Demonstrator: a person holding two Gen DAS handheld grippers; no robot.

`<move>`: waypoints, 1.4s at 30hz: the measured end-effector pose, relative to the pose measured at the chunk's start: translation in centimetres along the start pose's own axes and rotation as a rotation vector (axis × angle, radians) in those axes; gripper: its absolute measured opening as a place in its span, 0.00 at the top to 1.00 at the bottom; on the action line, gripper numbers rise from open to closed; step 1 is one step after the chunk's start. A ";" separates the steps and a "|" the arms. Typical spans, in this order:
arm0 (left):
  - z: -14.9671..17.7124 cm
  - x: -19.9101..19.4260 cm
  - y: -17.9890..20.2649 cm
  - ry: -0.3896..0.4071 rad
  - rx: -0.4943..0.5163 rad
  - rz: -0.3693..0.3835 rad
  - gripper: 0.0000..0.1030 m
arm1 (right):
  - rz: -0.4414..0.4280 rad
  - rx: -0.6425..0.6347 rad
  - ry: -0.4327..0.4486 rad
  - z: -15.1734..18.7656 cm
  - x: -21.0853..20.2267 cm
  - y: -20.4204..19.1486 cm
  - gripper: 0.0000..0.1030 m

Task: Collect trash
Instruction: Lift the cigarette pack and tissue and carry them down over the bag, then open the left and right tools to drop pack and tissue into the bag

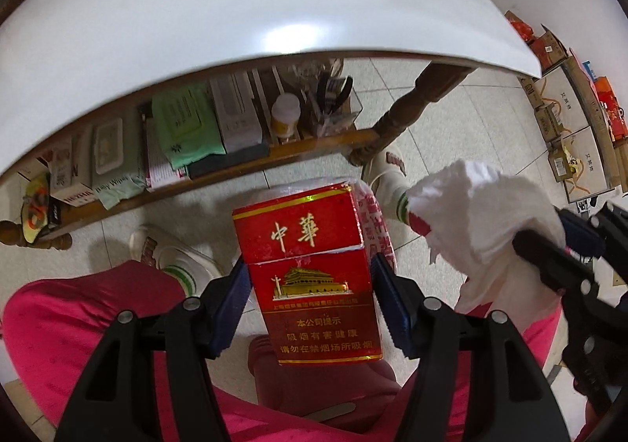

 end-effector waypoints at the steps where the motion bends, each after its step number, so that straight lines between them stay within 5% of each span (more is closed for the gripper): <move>1: 0.0 0.6 -0.1 -0.011 -0.003 0.001 0.42 | -0.004 0.004 -0.008 0.3 0.3 0.0 0.83; 42: 0.5 21.5 -4.2 -0.417 -0.255 0.045 0.42 | -0.106 0.227 -0.440 11.9 21.3 -0.1 0.82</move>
Point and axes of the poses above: each gripper's, at about its wrist camera, not at the fingertips, and x roughly the way its jaws point, y to its right, z to its underside, the point moved 7 cm from there along x, roughly the way its jaws point, and after that the axes turned 2 degrees about -x, right-handed, at the moved point
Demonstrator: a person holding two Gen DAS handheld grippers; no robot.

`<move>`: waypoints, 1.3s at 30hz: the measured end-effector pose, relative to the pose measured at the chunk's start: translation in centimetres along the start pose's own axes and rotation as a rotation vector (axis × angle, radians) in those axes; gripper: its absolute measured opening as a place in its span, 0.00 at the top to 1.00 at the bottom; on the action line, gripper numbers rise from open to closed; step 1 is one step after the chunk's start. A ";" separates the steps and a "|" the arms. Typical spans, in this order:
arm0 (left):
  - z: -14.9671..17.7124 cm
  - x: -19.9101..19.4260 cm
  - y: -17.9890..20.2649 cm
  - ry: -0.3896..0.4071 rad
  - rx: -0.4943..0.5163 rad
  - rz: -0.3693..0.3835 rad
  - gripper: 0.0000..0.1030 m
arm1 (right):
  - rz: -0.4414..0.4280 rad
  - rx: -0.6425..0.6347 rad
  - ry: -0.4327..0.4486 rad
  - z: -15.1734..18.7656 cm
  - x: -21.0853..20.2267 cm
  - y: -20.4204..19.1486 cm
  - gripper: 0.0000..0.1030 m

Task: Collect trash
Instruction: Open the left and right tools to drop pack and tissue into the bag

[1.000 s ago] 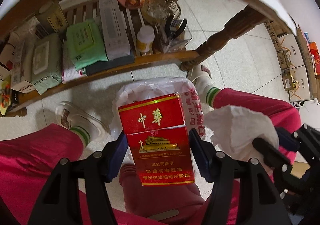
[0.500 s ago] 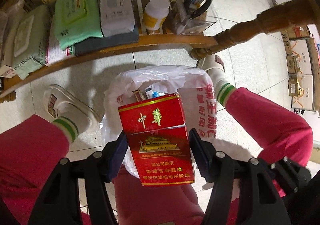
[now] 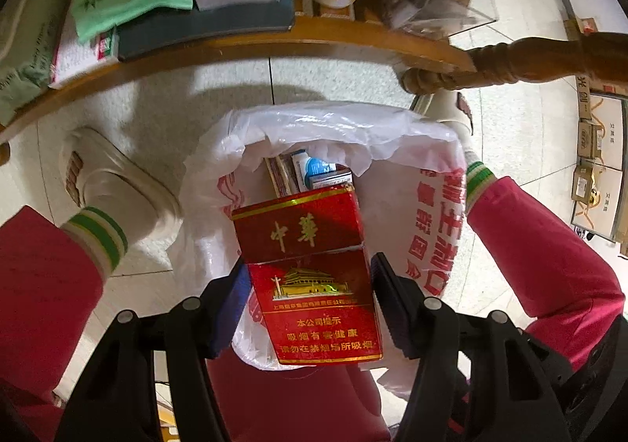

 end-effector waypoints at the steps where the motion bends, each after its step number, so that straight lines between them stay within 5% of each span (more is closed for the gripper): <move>1: -0.1 0.5 -0.1 -0.012 -0.007 0.005 0.42 | -0.005 0.003 -0.003 -0.1 0.2 0.1 0.82; 18: -0.9 4.0 0.0 -0.086 -0.049 0.011 0.41 | -0.047 0.007 -0.052 -0.6 3.2 -0.2 0.80; 20: -0.8 4.1 -0.1 -0.095 -0.054 0.001 0.40 | -0.050 0.006 -0.046 -0.7 3.2 -0.3 0.71; 22: -0.9 4.3 -0.3 -0.106 -0.067 -0.009 0.28 | -0.030 0.012 -0.028 -1.0 3.0 -0.1 0.36; 23: -0.9 4.5 -0.5 -0.110 -0.073 -0.011 0.23 | -0.027 0.015 -0.019 -1.1 2.8 -0.1 0.33; 39: -0.2 4.1 -0.6 -0.095 -0.039 -0.055 0.18 | -0.036 0.030 0.005 -1.4 2.1 -0.2 0.33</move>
Point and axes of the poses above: each gripper's, at about its wrist camera, not at the fingertips, and x roughly the way its jaws point, y to its right, z to its underside, the point moved 7 cm from there along x, roughly the way its jaws point, and after that the axes turned 2 degrees about -x, right-handed, at the moved point
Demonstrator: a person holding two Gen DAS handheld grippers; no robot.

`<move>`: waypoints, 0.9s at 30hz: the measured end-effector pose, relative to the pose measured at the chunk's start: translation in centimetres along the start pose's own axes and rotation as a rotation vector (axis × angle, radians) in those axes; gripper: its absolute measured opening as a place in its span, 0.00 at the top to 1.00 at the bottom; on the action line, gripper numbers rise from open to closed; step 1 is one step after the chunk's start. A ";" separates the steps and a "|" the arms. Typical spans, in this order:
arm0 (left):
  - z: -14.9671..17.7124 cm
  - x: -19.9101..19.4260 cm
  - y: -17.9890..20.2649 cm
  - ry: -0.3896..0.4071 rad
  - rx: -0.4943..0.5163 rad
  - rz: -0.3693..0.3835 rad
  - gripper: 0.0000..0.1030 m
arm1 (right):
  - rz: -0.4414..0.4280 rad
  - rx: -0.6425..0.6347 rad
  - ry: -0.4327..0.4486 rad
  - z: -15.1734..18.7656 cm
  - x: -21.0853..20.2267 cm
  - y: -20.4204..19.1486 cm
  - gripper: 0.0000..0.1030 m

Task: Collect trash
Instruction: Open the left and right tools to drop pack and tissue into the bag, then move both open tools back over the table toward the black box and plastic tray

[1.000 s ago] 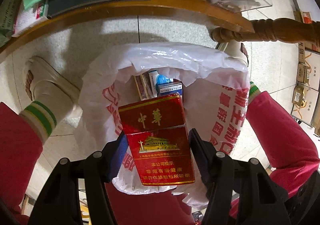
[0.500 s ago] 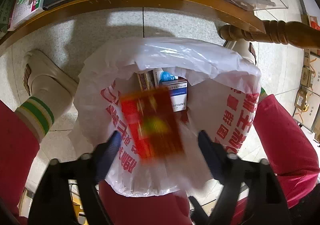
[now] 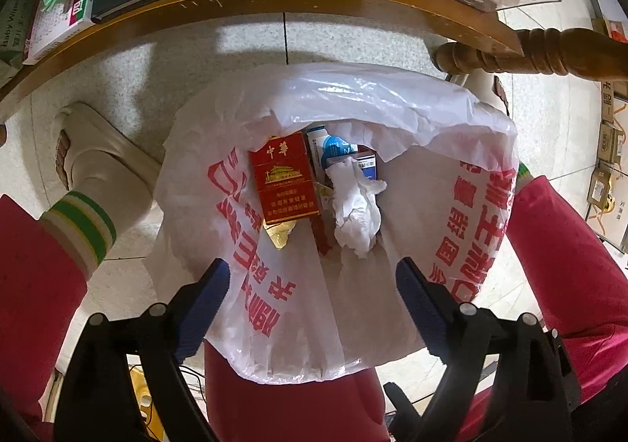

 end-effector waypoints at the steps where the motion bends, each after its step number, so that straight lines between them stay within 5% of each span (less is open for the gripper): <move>1: 0.1 -0.2 0.0 0.009 0.004 -0.007 0.18 | 0.000 -0.001 0.003 0.0 -0.1 0.0 0.33; 13: 3.1 -5.0 -0.4 0.180 0.056 -0.067 0.18 | 0.021 -0.033 0.097 0.5 -3.3 -0.9 0.30; 27: 10.1 -19.6 -0.4 0.491 0.129 -0.102 0.17 | 0.013 -0.142 0.396 0.7 -18.0 -3.1 0.17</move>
Point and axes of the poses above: each gripper's, at about its wrist camera, not at the fingertips, and x roughly the way its jaws point, y to its right, z to its underside, the point moved 7 cm from there along x, roughly the way its jaws point, and after that the axes turned 2 degrees about -x, right-handed, at the moved point
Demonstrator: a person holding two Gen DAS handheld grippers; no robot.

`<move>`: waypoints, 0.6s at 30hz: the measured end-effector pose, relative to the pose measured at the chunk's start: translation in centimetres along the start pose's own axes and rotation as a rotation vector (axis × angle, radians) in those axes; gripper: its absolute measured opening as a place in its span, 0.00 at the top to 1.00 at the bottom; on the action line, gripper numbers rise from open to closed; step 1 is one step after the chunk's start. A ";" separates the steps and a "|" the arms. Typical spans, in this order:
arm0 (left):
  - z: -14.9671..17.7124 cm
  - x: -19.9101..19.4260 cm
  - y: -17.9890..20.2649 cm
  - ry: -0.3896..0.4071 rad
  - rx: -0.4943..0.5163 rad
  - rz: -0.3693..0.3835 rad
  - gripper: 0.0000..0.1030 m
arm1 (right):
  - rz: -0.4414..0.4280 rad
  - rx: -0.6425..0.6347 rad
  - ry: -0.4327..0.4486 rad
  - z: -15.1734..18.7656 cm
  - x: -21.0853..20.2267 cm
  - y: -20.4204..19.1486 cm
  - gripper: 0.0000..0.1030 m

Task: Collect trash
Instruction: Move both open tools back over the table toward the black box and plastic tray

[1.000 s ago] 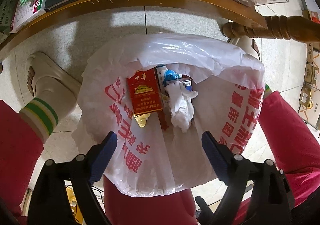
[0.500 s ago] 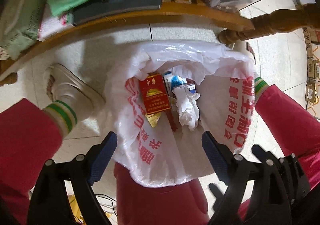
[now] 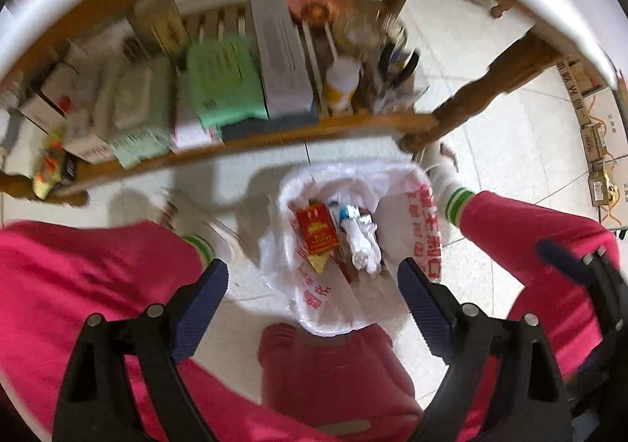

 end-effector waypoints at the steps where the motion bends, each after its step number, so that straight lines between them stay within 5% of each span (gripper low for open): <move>1: -0.3 -1.7 -0.1 0.026 0.015 -0.005 0.17 | 0.015 -0.023 0.032 -0.8 -1.4 -0.2 0.14; 8: -2.8 -14.0 -1.5 0.166 0.089 0.037 0.10 | 0.179 -0.245 0.260 -8.1 -12.6 -0.8 0.07; 15: -6.3 -23.3 -2.8 0.245 0.216 -0.005 0.08 | 0.192 -0.329 0.389 -14.6 -19.5 0.1 0.07; 18: -7.7 -25.2 -3.3 0.223 0.282 -0.050 0.08 | 0.135 -0.347 0.559 -17.3 -24.1 0.4 0.07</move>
Point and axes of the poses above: each gripper's, at about its wrist camera, not at the fingertips, and x roughly the way its jaws point, y to its right, z to its underside, the point moved 7 cm from there along x, roughly the way its jaws point, and after that the axes turned 2 degrees about -x, right-handed, at the moved point
